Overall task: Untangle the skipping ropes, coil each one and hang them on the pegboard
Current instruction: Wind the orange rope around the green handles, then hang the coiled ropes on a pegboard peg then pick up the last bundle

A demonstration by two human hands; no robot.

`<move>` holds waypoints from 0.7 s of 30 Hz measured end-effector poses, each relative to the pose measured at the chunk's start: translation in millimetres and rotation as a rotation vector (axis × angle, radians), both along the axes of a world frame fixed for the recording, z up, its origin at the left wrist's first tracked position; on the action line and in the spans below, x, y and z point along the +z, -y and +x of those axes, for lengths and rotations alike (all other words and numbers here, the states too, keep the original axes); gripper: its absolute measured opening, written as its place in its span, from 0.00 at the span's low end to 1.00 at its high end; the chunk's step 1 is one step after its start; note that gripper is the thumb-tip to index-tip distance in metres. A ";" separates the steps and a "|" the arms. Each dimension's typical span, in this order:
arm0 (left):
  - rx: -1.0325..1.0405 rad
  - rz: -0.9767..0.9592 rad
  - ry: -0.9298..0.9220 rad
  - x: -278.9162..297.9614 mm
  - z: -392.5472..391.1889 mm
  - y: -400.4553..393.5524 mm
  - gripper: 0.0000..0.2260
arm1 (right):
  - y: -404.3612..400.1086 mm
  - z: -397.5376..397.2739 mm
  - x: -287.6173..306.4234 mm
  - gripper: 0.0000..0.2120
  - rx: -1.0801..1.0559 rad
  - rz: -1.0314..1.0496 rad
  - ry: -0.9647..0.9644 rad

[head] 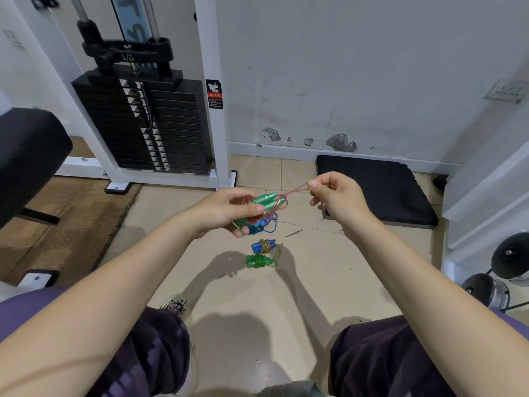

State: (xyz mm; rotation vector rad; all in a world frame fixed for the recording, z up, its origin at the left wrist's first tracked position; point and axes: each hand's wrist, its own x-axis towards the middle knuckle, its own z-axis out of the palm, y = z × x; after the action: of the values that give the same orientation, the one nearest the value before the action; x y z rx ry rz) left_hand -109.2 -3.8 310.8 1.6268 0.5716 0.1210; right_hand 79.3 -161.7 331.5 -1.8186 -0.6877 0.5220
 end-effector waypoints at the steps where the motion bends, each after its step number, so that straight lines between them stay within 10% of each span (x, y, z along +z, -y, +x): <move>1: 0.038 0.031 0.001 -5.0 8.1 -3.5 0.07 | -7.4 6.1 -2.8 0.06 -0.014 0.002 -0.016; 13: 0.188 0.397 -0.385 -218.4 82.1 -38.8 0.11 | -73.7 53.9 -228.9 0.08 -0.203 -0.166 -0.519; 21: 0.341 0.106 -0.400 -332.5 141.0 -90.5 0.11 | -91.7 43.8 -367.9 0.21 -0.125 -0.489 -0.962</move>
State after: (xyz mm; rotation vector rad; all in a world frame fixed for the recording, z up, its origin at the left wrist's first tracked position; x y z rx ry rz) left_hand 31.7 86.7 -21.7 1.6530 1.1662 0.0776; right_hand 123.1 -70.1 -36.4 -1.7375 0.2355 1.4311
